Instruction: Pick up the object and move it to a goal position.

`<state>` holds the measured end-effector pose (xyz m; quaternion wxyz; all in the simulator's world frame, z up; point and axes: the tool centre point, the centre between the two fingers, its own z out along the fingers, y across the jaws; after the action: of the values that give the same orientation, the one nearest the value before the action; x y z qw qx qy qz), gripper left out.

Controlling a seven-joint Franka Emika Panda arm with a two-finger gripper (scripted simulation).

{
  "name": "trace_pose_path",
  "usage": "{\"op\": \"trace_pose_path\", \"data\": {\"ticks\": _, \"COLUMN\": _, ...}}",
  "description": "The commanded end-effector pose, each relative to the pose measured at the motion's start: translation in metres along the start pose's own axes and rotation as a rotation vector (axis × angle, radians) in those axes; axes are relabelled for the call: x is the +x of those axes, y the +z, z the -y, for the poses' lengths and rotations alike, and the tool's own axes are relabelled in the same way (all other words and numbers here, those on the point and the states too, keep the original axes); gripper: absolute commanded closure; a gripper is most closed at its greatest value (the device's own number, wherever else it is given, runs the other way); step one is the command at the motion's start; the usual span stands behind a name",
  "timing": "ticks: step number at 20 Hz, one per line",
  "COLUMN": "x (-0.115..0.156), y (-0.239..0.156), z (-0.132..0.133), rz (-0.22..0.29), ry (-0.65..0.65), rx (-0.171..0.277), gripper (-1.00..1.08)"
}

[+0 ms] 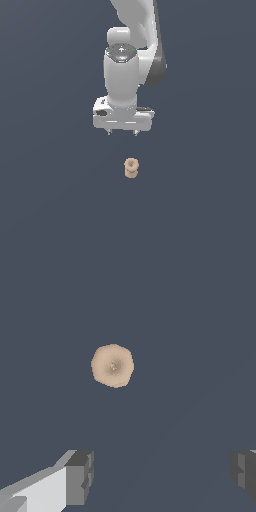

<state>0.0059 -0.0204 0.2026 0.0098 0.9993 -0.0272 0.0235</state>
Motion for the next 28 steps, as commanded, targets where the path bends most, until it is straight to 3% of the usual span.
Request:
{"op": "trace_pose_path", "data": {"ticks": 1, "x": 0.000, "y": 0.000, "z": 0.000, "rz": 0.000, "ry": 0.000, "rx": 0.000, "gripper": -0.92}}
{"op": "trace_pose_path", "data": {"ticks": 16, "x": -0.001, "y": 0.001, "z": 0.016, "rz": 0.020, "ry": 0.002, "rx": 0.014, "gripper": -0.92}}
{"op": "trace_pose_path", "data": {"ticks": 28, "x": 0.036, "y": 0.033, "z": 0.027, "rz": 0.031, "ry": -0.099, "rx": 0.013, "gripper": -0.92}}
